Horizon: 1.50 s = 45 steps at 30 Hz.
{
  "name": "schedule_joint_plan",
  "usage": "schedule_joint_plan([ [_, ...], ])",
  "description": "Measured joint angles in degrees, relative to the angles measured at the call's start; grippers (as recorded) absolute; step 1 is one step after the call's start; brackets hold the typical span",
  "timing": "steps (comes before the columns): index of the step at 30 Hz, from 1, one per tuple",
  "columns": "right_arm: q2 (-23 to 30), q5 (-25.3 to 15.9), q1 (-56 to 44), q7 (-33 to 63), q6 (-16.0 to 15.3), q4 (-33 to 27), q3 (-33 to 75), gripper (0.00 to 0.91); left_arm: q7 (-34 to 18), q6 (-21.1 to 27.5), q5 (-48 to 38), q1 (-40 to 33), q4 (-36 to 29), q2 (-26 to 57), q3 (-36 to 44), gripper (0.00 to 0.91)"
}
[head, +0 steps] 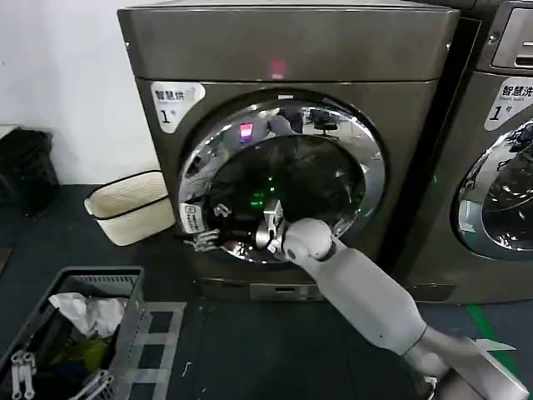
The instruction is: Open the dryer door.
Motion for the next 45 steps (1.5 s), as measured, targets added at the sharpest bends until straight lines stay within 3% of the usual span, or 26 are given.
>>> schedule_joint_plan([
  [23, -7.88, 6.05, -3.7, -4.83, -2.92, 10.11, 1.96, 0.907, 1.15, 0.19, -1.49, -2.2, 0.14, 1.32, 0.22, 0.907],
  [34, -12.33, 8.67, -5.66, -4.91, -3.39, 16.14, 3.39, 0.907, 2.64, 9.8, -4.32, -10.11, 2.89, 5.87, 0.72, 0.907],
  [45, -17.35, 10.42, -7.85, -6.7, -4.24, 22.29, 5.18, 0.907, 2.33, 14.99, -4.22, -20.79, 7.88, 12.39, 4.42, 0.907],
])
